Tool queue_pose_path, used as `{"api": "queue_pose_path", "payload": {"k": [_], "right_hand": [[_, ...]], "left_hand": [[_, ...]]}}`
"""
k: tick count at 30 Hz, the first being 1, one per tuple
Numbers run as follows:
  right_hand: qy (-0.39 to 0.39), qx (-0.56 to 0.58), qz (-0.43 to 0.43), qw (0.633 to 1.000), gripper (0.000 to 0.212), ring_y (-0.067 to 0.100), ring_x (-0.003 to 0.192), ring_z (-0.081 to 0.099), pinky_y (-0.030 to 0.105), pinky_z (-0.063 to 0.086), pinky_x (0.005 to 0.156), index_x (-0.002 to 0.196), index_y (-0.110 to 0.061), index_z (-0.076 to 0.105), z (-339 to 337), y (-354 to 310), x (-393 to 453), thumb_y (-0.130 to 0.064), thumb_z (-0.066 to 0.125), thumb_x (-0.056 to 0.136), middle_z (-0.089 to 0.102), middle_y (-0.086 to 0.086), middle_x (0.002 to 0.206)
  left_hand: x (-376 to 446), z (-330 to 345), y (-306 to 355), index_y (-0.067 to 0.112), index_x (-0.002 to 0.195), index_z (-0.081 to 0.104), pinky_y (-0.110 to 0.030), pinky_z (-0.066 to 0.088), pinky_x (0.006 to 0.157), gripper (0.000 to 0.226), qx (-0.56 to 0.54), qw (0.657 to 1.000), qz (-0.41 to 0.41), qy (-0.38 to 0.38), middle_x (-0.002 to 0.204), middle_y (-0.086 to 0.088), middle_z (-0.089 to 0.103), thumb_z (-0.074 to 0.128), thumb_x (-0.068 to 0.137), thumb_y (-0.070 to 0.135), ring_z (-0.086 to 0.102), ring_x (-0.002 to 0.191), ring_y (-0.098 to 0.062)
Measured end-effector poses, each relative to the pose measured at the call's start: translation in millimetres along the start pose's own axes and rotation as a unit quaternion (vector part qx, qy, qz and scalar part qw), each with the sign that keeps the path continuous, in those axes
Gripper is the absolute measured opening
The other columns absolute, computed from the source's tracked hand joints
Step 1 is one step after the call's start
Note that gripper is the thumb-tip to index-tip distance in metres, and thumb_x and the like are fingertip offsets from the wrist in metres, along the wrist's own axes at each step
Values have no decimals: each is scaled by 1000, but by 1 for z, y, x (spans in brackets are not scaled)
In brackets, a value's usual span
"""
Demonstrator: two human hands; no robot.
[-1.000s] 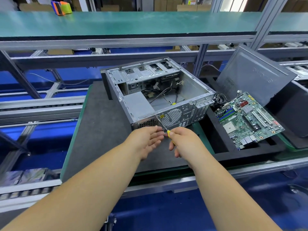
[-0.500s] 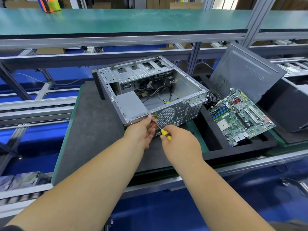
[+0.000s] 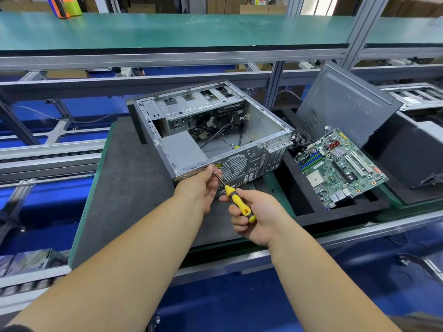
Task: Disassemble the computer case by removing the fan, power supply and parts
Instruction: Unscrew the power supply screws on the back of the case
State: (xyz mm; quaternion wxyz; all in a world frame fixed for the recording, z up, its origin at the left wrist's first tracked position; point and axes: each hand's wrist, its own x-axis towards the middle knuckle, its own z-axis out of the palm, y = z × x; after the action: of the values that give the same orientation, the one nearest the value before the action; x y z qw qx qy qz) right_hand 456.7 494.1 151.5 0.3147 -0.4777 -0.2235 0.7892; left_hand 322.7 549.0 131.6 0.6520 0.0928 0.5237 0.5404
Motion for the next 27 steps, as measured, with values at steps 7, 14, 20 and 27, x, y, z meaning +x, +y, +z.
{"api": "queue_pose_path", "payload": {"k": [7,14,20,27], "right_hand": [[167,-278,-93,942,30,8,32,36,23,31,45,87,-18,65,8,0,7,-34,43,101,53,-4,44],[260,-514,-260,775,9,13,69,57,28,35,53,91,-32,54,-2,10,1,-41,54,92,63,-9,74],[308,-645,-407,569,16,27,76,52,32,28,58,100,-20,58,3,11,-4,-27,64,87,62,0,80],[242,-506,-284,778,17,14,74,52,32,36,60,99,-27,55,6,14,1,-40,61,90,57,-11,81]], "left_hand": [[-1,-1,1,14,77,68,-9,47,47,21,23,1000,0,-8,63,9,70,62,95,23,63,51,2],[-5,1,2,14,80,67,-10,49,47,18,13,1000,-6,-5,63,6,71,62,95,22,67,55,1],[-4,0,2,15,84,68,-11,49,47,12,8,1000,-12,-2,65,6,73,65,93,22,67,55,1],[-4,2,3,16,56,71,-9,46,45,40,18,1000,2,7,60,7,68,63,95,20,59,57,-1]]}}
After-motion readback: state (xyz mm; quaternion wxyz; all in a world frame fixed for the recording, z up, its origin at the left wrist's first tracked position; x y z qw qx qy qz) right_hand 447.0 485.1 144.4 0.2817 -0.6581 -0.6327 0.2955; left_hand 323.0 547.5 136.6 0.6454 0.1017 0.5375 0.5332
